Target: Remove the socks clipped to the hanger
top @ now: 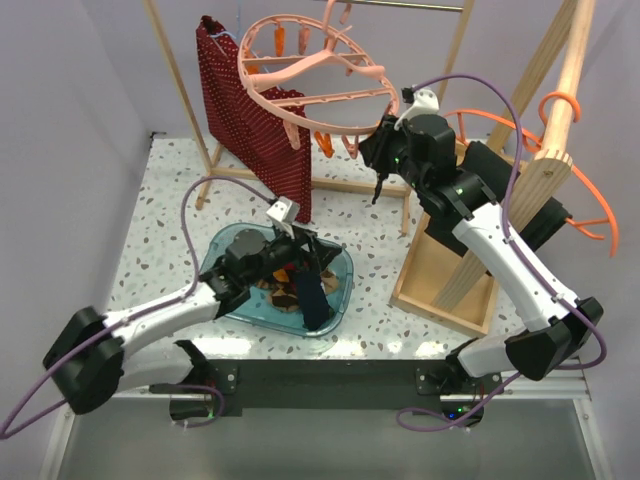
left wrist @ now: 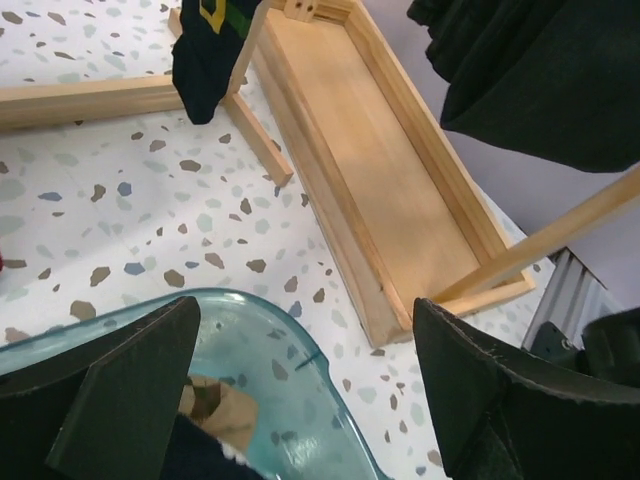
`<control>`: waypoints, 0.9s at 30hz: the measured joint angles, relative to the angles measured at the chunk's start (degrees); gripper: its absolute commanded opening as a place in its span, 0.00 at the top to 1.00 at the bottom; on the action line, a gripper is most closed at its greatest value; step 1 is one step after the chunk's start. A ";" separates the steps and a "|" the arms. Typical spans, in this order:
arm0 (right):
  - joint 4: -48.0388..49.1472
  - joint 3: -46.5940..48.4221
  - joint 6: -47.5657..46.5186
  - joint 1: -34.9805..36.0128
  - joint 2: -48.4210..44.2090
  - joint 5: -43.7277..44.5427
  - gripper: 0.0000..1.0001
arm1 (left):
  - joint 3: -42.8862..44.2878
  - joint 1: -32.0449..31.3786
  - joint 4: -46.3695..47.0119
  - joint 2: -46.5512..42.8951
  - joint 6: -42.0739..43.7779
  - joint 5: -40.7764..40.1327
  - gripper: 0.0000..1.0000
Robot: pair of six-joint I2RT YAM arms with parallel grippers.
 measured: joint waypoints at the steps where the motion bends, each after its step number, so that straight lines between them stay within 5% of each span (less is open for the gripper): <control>1: -0.07 0.04 0.04 0.00 0.00 -0.04 1.00 | 0.00 0.00 3.39 3.15 -0.17 -0.02 0.06; 11: -0.50 0.72 1.29 0.00 -0.09 -1.38 1.00 | 10.40 -0.90 25.40 33.88 1.25 -8.20 0.07; 21: -0.87 0.72 1.51 0.04 -1.27 -2.51 1.00 | 31.63 -1.51 31.85 53.99 6.84 -16.33 0.09; 26: -0.90 0.72 1.53 0.04 -1.44 -2.86 1.00 | 38.95 -1.57 31.71 61.09 8.41 -16.85 0.25; 27: -0.92 0.72 1.55 0.04 -1.44 -2.86 1.00 | 40.15 -1.57 31.69 61.96 8.66 -16.87 0.38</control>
